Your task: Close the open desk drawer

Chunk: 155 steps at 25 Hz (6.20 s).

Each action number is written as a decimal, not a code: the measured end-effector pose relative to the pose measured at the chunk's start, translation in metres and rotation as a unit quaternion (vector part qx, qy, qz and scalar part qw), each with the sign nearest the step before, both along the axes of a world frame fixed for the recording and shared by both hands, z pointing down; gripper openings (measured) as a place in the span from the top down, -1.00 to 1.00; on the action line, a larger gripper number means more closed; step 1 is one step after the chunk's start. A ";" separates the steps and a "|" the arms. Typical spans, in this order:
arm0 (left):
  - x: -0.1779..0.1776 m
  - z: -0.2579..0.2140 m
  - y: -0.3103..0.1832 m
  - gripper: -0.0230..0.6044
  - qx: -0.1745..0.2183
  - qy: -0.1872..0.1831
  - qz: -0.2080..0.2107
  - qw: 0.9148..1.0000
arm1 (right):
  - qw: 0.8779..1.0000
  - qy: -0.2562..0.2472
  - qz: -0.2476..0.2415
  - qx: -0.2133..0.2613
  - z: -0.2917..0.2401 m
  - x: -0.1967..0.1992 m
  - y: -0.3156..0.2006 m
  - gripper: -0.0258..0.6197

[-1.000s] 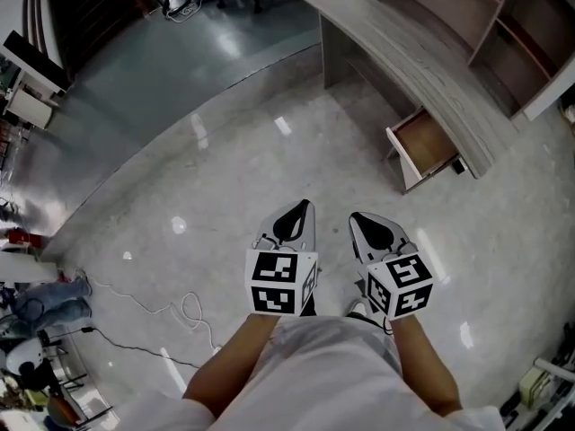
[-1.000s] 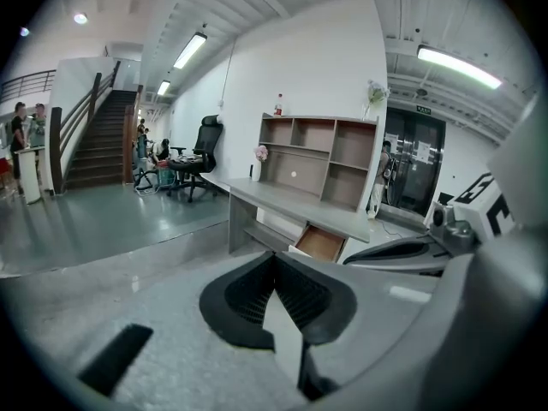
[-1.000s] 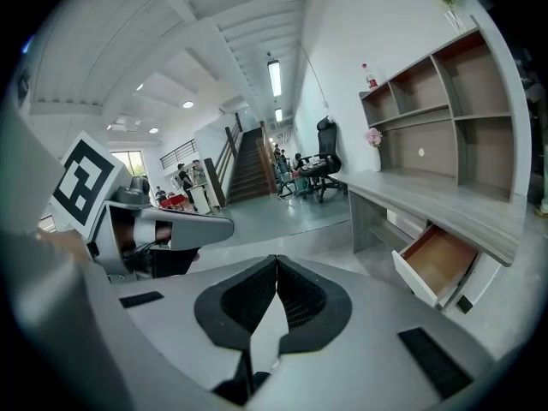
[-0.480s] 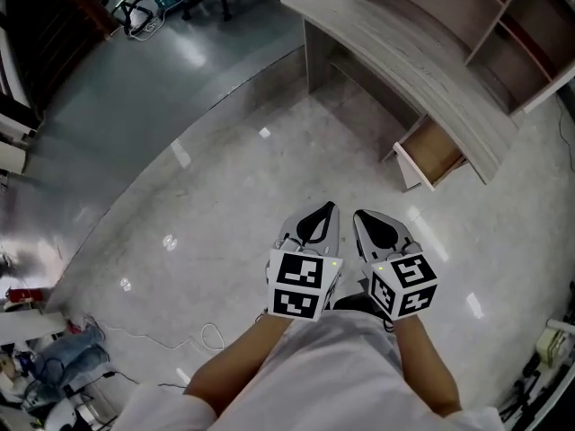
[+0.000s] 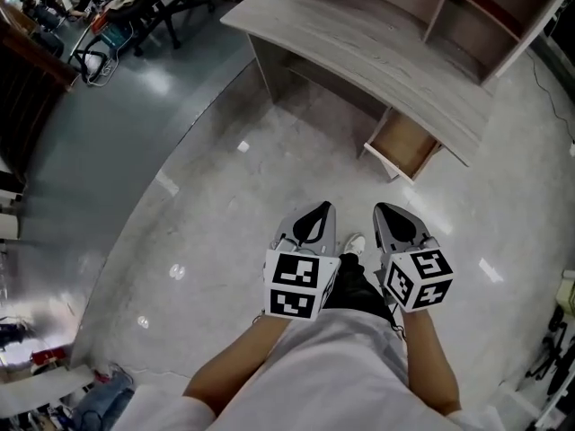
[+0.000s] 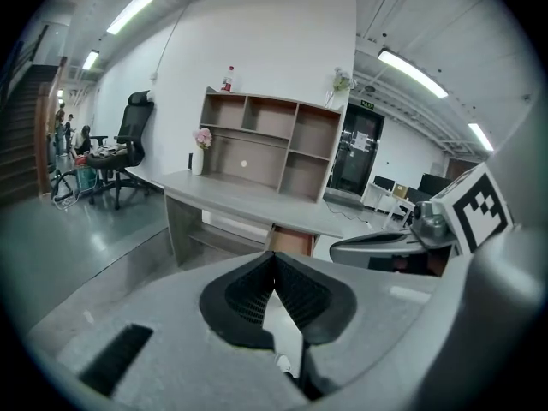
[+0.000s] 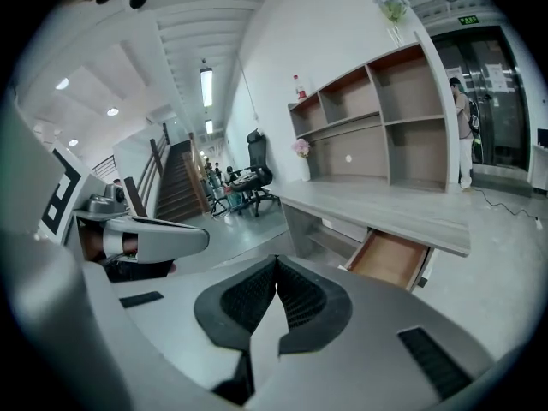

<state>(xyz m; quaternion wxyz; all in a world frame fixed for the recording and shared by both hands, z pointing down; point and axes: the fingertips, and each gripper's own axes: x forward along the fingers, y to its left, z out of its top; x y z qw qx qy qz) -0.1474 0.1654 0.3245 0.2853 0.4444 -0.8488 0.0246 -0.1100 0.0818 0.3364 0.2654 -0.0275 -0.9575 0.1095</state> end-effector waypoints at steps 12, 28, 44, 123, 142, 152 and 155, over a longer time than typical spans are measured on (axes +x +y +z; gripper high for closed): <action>-0.040 0.003 -0.157 0.92 -0.018 -0.023 0.078 0.997 | 0.999 -0.032 0.028 -0.022 0.003 -0.046 -0.109 0.92; -0.080 0.072 -0.261 0.92 -0.025 -0.007 0.213 0.977 | 0.978 -0.071 0.159 -0.115 0.078 -0.072 -0.189 0.92; -0.126 0.127 -0.247 0.92 -0.020 0.006 0.381 0.924 | 0.904 -0.101 0.372 -0.183 0.160 -0.098 -0.146 0.92; -0.132 0.178 -0.260 0.92 -0.073 -0.012 0.432 0.899 | 0.673 -0.377 0.504 -0.388 0.231 -0.117 -0.297 0.26; -0.143 0.173 -0.266 0.92 -0.068 -0.014 0.421 0.904 | 0.694 -0.374 0.481 -0.383 0.228 -0.129 -0.318 0.30; -0.124 0.114 -0.268 0.92 -0.023 -0.005 0.422 0.907 | 0.796 -0.242 0.480 -0.278 0.154 -0.107 -0.245 0.86; -0.116 0.087 -0.267 0.92 -0.004 0.005 0.416 0.909 | 0.831 -0.210 0.461 -0.229 0.110 -0.104 -0.230 0.87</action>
